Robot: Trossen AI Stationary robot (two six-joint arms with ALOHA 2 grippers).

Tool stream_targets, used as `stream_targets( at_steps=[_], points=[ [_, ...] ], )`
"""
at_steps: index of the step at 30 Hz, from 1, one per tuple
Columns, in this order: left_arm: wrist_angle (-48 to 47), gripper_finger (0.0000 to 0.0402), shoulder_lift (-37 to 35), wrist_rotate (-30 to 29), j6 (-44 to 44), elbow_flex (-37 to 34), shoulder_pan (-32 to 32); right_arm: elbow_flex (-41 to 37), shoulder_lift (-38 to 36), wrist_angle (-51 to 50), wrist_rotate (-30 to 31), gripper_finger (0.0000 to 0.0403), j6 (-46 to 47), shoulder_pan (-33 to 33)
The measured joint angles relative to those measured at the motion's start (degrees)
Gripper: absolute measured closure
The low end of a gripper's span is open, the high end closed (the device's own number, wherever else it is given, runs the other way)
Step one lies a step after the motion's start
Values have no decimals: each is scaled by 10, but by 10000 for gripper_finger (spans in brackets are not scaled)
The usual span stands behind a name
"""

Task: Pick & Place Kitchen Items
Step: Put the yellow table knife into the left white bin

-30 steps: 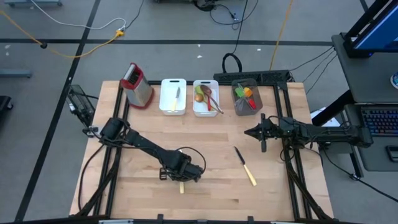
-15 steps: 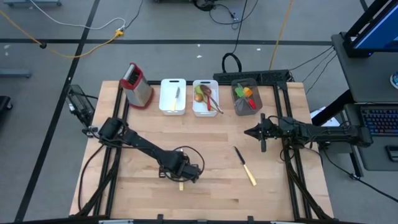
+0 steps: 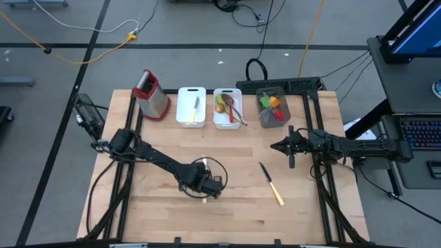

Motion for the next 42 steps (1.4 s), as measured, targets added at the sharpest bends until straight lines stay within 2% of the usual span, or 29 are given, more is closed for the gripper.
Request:
stream_targets(
  at_steps=[16,23,28,33,42],
  points=[
    [5,368,-127,-103,57,2,12,0,0,0,0,403,0,0],
    [17,368,-198,-187,73,2,12,0,0,0,0,403,0,0],
    [7,368,-239,-233,90,3,36,0,0,0,0,403,0,0],
    [-5,368,-268,-226,133,3,87,0,0,0,0,403,0,0],
    [-6,368,-290,-149,237,3,208,0,0,0,-1,403,0,0]
  ],
)
